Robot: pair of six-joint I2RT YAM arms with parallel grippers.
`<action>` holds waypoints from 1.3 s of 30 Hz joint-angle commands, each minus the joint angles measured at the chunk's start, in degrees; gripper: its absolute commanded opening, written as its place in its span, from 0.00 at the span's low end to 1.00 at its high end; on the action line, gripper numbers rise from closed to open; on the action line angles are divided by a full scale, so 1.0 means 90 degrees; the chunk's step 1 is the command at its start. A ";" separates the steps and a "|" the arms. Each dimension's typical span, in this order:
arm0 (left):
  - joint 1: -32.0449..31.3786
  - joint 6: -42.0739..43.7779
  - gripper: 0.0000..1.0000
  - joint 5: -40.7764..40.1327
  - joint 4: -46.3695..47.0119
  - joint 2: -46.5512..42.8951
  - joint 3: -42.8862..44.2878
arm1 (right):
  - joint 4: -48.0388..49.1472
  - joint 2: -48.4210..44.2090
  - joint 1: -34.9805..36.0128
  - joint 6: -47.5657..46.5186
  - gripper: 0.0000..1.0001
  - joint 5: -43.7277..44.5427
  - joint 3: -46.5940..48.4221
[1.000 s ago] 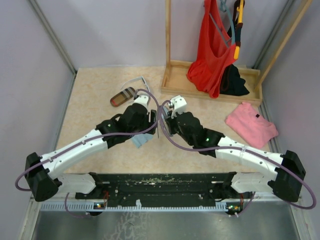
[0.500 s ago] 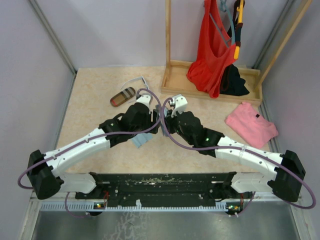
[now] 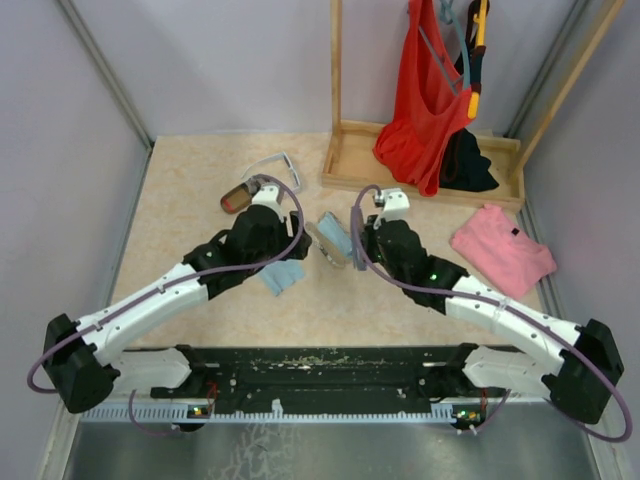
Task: Organize the sunglasses
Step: Fold the sunglasses, then adjust the sunglasses case at the center of the board.
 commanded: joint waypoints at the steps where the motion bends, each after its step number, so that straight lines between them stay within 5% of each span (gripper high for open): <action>1: 0.0656 -0.0590 0.78 0.0738 0.0933 0.0018 -0.0522 | -0.0258 -0.0654 -0.0410 0.0333 0.00 -0.0005 -0.0273; 5: 0.1182 -0.0973 0.78 0.1492 0.1776 0.0368 -0.0867 | -0.0601 -0.0778 -0.0546 0.0290 0.00 -0.0061 -0.0309; 16: 0.1315 -0.1641 0.80 0.1692 0.3132 0.1604 -0.0995 | -0.0523 -0.1169 -0.0710 0.0391 0.00 -0.0201 -0.0675; 31: 0.1315 -0.1866 0.74 0.1998 0.3340 0.3339 -0.0201 | -0.0481 -0.1412 -0.0877 0.0319 0.00 -0.0369 -0.0914; 39: 0.1315 -0.1735 0.62 0.1881 0.3113 0.3684 0.0055 | -0.0471 -0.1480 -0.0878 0.0354 0.00 -0.0390 -0.0991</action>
